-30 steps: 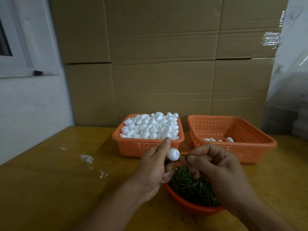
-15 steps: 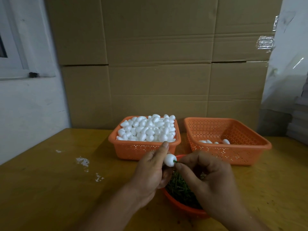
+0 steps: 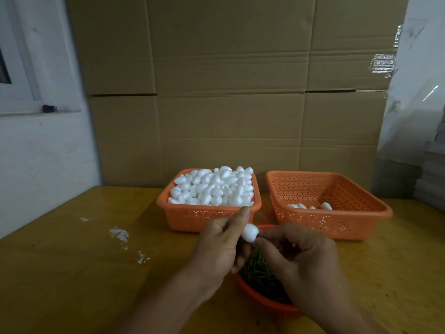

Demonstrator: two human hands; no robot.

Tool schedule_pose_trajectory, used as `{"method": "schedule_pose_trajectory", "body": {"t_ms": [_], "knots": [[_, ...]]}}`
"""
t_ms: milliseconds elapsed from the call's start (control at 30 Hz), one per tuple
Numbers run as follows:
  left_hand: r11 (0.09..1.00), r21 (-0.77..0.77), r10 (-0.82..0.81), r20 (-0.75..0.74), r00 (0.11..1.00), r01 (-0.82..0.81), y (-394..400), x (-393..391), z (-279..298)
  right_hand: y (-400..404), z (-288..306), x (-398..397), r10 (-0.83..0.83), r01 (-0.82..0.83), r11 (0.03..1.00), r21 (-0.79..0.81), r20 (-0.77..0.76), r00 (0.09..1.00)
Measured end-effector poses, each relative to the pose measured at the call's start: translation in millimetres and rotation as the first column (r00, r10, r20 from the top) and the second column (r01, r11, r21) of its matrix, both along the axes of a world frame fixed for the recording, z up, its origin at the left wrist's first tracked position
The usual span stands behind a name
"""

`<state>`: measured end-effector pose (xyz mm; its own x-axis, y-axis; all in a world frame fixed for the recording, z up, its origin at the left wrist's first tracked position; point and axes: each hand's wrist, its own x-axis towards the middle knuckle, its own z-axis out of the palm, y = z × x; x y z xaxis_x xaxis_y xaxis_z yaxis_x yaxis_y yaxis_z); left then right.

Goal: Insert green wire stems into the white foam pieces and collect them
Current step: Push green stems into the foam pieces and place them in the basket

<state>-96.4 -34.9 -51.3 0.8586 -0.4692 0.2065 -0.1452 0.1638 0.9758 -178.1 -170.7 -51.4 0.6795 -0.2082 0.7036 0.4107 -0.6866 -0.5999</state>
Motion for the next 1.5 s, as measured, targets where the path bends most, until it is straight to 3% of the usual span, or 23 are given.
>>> {"method": "schedule_pose_trajectory", "body": {"t_ms": [200, 333, 533, 700, 1100, 1500], "knots": [[0.981, -0.112, -0.164, -0.039, 0.986, 0.159, 4, 1, 1, -3, -1, 3, -0.007, 0.011, 0.996, 0.086, -0.043, 0.999], [0.974, -0.131, -0.186, -0.007, 0.983, 0.183, 3, 2, 0, -3, 1, 2, 0.025, -0.017, 0.994, 0.106, -0.073, 0.997], [0.998, -0.03, -0.045, 0.24, 0.97, 0.053, 1, 0, -1, 0, 2, 2, 0.078, -0.071, 0.991, 0.109, -0.056, 0.995], [1.0, 0.001, -0.027, 0.407, 0.913, 0.028, 1, -2, 0, 1, 3, 2, 0.088, -0.076, 0.978, 0.192, -0.056, 0.995], [0.998, 0.064, -0.025, 0.505, 0.863, -0.009, 3, -7, 2, 3, 4, 0, 0.165, -0.123, 0.928, 0.351, -0.091, 0.982], [0.992, 0.088, 0.014, 0.608, 0.794, -0.085, 2, -9, 3, 8, 7, -1, 0.296, -0.259, 0.835, 0.485, 0.001, 0.955]]}}
